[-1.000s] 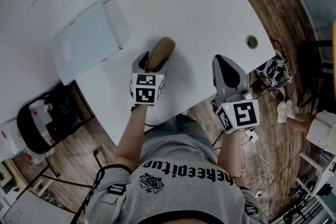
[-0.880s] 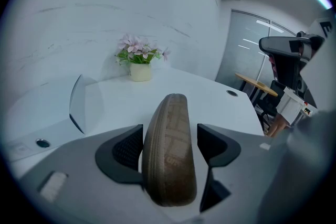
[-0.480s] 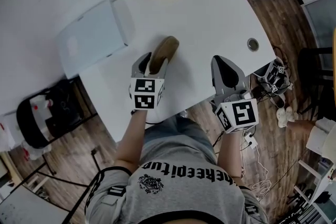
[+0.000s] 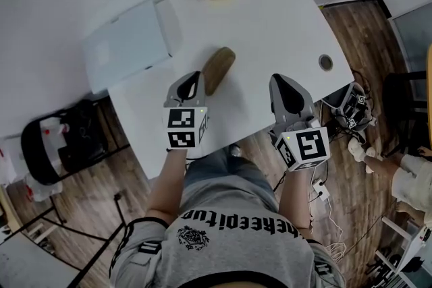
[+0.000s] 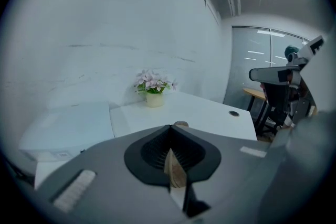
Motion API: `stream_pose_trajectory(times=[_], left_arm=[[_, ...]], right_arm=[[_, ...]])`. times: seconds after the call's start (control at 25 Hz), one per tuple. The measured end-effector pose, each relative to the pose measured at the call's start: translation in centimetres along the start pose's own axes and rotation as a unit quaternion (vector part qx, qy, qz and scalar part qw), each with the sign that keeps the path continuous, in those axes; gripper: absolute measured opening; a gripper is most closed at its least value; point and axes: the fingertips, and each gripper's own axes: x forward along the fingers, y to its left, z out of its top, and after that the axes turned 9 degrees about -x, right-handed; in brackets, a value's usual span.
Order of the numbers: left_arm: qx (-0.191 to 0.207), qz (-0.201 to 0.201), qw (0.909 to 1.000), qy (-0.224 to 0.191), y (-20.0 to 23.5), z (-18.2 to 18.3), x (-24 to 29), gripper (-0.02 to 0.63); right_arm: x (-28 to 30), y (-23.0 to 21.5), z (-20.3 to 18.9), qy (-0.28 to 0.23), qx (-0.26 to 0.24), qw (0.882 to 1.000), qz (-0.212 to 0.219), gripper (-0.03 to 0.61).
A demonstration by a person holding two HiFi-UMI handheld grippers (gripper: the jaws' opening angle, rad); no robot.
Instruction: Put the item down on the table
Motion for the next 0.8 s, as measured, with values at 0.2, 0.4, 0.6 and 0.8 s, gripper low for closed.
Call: stream_pose_trajectory(times=[0.2, 0.4, 0.6, 0.8], left_arm=[[0.003, 0.002, 0.9995, -0.031, -0.2, 1.6, -2.2, 0.017], [0.006, 0.010, 0.9982, -0.059, -0.3, 2.7, -4.4, 0.018], [0.006, 0.019, 0.9964, -0.082, -0.2, 3.3, -6.5, 0.018], [0.004, 0.020, 0.9932, -0.115, -0.5, 4.6, -8.8, 0.018]], right_arm=[[-0.3, 0.8, 0.4, -0.007, -0.007, 1.000, 0.009, 0.000], [-0.9, 1.7, 0.9, -0.015, -0.016, 1.000, 0.017, 0.000], [-1.6, 2.5, 1.3, -0.023, -0.022, 0.999, 0.021, 0.000], [-2.4, 3.2, 2.2, -0.034, -0.033, 0.999, 0.026, 0.000]])
